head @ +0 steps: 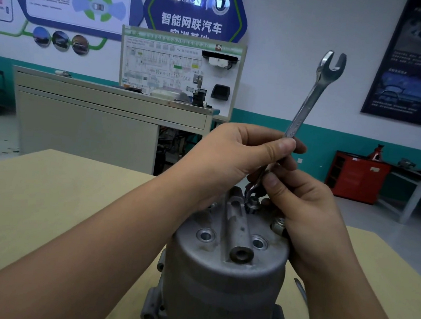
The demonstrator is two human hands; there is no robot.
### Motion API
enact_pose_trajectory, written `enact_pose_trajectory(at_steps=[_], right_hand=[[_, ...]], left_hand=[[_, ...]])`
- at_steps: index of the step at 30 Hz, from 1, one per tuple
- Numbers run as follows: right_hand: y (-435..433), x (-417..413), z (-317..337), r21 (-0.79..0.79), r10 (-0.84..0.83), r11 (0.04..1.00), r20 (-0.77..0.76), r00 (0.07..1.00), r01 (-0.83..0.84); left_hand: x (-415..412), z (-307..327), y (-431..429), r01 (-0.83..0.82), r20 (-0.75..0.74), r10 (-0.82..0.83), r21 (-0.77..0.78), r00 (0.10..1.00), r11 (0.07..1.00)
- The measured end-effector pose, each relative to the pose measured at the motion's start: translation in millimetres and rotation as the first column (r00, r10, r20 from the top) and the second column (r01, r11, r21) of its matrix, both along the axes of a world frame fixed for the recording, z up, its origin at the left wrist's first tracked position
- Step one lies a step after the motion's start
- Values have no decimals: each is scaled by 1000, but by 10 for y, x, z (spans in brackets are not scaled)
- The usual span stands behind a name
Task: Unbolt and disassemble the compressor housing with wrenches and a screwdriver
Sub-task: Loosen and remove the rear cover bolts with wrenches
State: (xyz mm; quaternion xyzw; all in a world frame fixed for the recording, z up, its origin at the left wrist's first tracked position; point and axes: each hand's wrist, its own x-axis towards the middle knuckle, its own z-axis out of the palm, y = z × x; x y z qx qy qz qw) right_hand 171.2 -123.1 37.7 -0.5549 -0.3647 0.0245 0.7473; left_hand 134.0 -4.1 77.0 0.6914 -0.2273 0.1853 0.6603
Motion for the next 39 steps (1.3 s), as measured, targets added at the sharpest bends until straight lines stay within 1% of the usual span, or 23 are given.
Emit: enact_pose_trajectory(at_steps=[4,7,12,16,25,39], right_hand=[[-8,-28,23,41,12,999,-8,1000,-12],[-16,-28,32,50,14,999,-26,1000,-13],[13,-43,32,84,59,995,-29,998,-57],[6,-37,30,79,71,994,-25,997,-69],[-7,-4,9,71,128,990,-99,987,-121],[-8,16,-5,98,197,978,-130,972,-185]], left_hand=[[-9,1,-8,11,14,-11,-32,1000,999],[-11,-1,-6,-2,26,2,-25,1000,1000],[-25,4,-19,-8,28,9,-48,1000,999],[-24,6,-33,2,11,-2,-58,1000,998],[5,-34,-32,-3,-33,1,-67,999,998],[-12,-54,-31,-13,-11,12,-53,1000,999]])
